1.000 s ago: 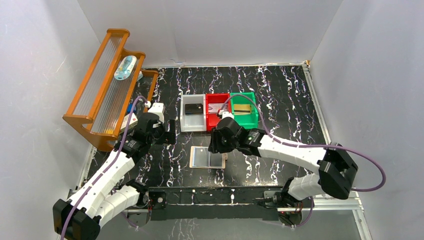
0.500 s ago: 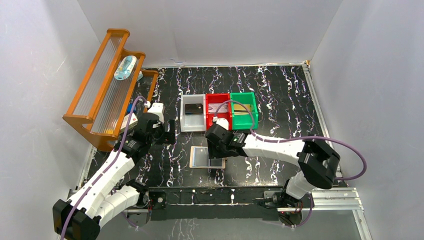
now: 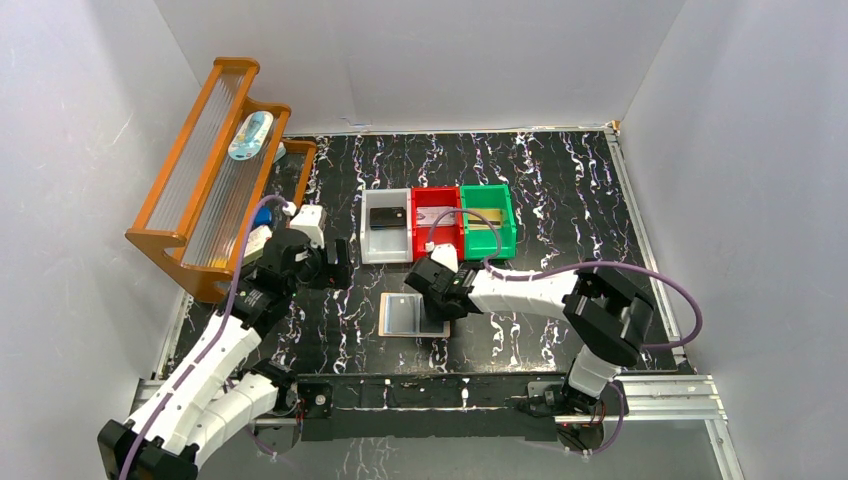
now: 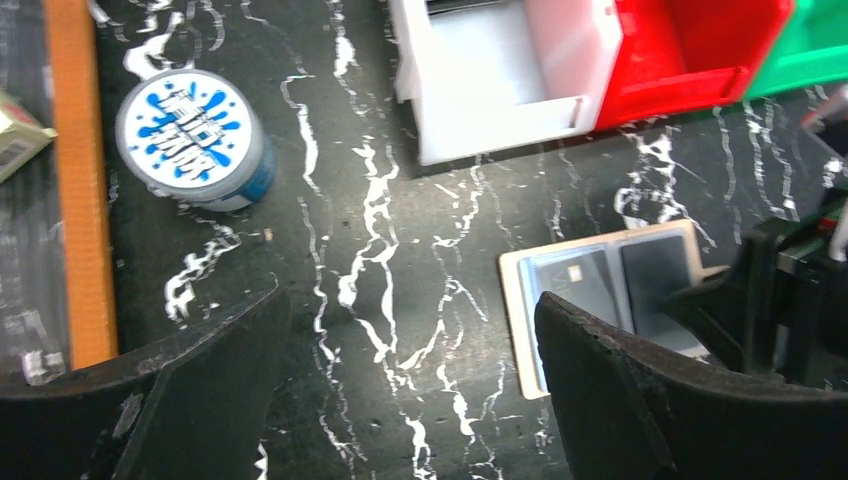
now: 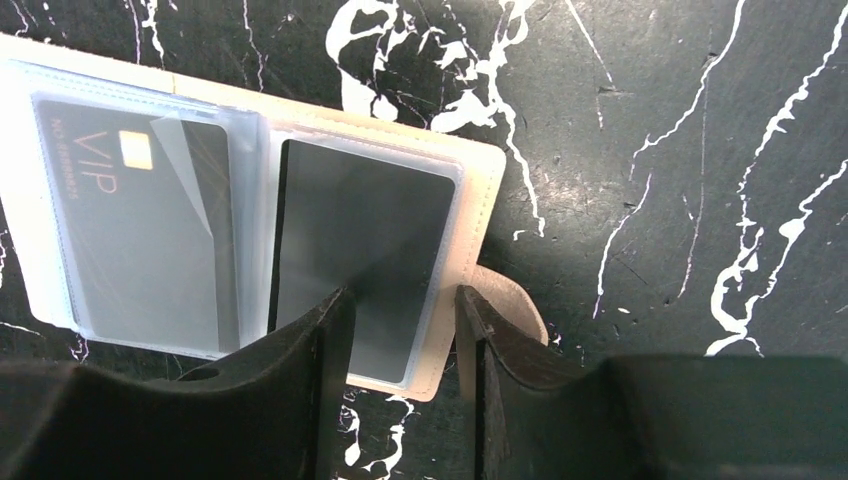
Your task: Take the credit cards out of the card holder
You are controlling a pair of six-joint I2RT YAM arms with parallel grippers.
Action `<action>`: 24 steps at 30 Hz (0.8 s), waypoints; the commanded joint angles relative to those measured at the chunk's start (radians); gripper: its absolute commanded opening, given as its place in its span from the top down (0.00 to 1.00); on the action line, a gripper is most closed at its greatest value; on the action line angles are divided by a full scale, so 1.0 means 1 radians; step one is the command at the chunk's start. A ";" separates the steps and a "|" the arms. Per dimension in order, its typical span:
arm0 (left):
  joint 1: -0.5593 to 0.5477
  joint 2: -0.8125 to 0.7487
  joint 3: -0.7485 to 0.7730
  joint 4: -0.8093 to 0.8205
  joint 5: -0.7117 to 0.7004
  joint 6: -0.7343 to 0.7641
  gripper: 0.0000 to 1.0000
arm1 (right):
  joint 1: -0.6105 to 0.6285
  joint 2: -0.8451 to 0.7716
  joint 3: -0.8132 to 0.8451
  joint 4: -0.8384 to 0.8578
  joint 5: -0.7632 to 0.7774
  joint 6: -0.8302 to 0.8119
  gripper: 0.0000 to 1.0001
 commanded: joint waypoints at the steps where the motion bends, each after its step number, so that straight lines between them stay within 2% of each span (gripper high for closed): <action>1: 0.002 0.021 0.012 0.033 0.152 -0.038 0.12 | 0.004 0.001 -0.046 0.063 -0.001 0.043 0.56; 4: -0.002 0.057 0.017 0.058 0.240 -0.077 0.16 | 0.003 -0.017 -0.091 0.119 -0.040 0.054 0.58; 9: -0.032 0.115 0.031 0.081 0.286 -0.107 0.19 | -0.002 -0.029 -0.120 0.153 -0.065 0.053 0.57; 14: -0.075 0.154 0.027 0.110 0.243 -0.140 0.20 | -0.024 -0.060 -0.102 0.190 -0.139 -0.009 0.52; 18: -0.094 0.166 0.028 0.151 0.195 -0.176 0.20 | -0.037 -0.089 -0.007 0.115 -0.149 -0.082 0.51; 24: -0.097 0.157 0.003 0.141 0.170 -0.204 0.18 | -0.039 -0.134 -0.036 0.172 -0.121 -0.016 0.49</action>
